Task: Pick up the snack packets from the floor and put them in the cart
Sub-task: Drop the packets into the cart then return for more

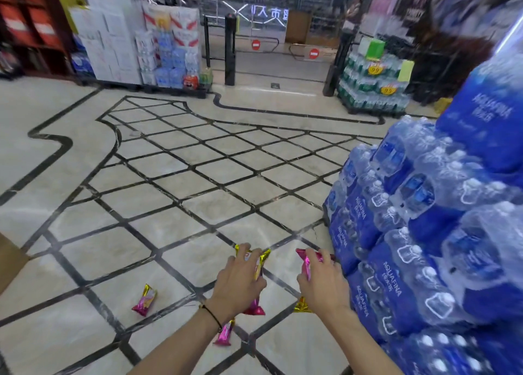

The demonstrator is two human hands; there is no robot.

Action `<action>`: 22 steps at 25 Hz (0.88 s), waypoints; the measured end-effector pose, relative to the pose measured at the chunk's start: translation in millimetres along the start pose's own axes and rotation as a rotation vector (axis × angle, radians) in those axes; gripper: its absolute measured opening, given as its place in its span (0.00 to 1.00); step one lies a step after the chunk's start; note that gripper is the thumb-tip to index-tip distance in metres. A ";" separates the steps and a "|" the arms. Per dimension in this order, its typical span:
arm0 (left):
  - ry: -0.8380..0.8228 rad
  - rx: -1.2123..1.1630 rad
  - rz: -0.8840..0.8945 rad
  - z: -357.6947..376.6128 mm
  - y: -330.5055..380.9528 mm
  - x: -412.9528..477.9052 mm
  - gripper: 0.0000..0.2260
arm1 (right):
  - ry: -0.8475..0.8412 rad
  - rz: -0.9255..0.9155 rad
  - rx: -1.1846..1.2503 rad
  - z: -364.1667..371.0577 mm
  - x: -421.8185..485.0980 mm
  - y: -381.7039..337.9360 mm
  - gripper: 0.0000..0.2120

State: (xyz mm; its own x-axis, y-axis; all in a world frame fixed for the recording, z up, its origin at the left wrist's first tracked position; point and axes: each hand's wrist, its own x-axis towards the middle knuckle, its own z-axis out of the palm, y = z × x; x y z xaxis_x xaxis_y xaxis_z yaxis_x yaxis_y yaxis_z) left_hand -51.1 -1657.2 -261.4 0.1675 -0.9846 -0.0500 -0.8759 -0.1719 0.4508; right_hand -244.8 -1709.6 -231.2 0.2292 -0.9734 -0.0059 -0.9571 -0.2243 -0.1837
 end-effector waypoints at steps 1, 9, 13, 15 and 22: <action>0.009 0.003 0.006 -6.6 8.0 1.0 0.24 | -0.001 0.007 -0.006 -10.2 -2.0 1.7 0.26; -0.013 0.001 0.165 -28.3 63.5 6.8 0.24 | 0.049 0.152 -0.032 -54.8 -36.6 21.6 0.26; -0.061 0.016 0.321 -30.3 80.4 0.1 0.23 | 0.125 0.286 -0.049 -67.1 -73.1 28.5 0.25; -0.069 0.001 0.384 -29.2 87.8 -6.1 0.22 | 0.142 0.353 -0.061 -69.9 -95.8 30.3 0.23; -0.215 -0.061 0.714 4.9 154.7 -61.0 0.20 | 0.151 0.727 -0.102 -81.0 -220.6 54.6 0.23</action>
State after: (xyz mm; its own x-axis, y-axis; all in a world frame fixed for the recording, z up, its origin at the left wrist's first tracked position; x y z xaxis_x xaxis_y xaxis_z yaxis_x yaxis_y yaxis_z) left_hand -199.0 -1623.8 -193.0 -0.5300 -0.8417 0.1033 -0.7110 0.5074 0.4868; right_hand -361.9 -1511.0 -160.3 -0.4867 -0.8724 0.0454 -0.8716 0.4815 -0.0926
